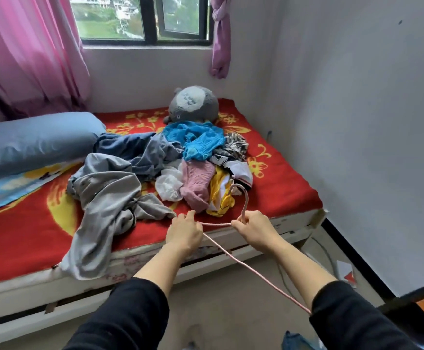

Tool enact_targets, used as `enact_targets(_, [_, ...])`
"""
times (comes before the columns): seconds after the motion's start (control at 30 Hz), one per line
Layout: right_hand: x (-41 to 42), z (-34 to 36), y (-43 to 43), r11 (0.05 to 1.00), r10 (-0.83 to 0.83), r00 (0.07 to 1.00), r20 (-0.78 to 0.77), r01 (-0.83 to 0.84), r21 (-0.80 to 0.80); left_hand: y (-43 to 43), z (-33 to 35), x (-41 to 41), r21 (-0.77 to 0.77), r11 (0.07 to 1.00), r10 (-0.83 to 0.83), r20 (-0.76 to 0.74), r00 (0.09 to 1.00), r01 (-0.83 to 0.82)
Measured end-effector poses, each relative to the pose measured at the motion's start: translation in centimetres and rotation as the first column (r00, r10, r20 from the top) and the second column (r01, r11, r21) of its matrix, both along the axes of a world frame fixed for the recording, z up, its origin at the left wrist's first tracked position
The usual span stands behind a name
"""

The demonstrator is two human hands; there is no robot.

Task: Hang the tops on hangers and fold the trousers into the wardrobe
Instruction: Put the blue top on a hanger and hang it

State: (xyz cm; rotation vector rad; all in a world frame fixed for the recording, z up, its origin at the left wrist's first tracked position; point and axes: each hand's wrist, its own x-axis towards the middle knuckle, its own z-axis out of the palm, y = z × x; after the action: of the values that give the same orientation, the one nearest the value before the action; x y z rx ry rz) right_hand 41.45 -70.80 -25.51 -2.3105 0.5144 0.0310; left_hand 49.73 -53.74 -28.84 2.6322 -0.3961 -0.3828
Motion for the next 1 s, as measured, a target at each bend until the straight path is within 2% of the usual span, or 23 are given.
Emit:
enact_targets(0.3, [13.8,-1.9,-8.1,0.995,-0.085,0.985,-0.151,0.093,0.046,-8.0,-2.2,15.6,0.025,0.998,-0.057,-0.080,0.995,0.059])
enact_targets(0.6, [26.1,-4.5,-17.9,0.975,-0.178,0.970,-0.167,0.197,0.106,-15.9,-6.9,27.0,0.081,0.996,-0.015,-0.180,0.984,0.030])
enact_targets(0.77, [35.4,-6.6,-25.1,0.985,-0.080,0.983,-0.165,0.103,0.136,-22.4,-8.8,34.6,0.077,0.991,0.122,-0.205,0.971,-0.108])
enact_targets(1.0, [48.3,-9.9,-32.7,0.985,0.093,0.980,-0.178,-0.064,0.160,-28.3,-11.2,43.4,0.070,0.933,0.357,-0.287,0.889,-0.352])
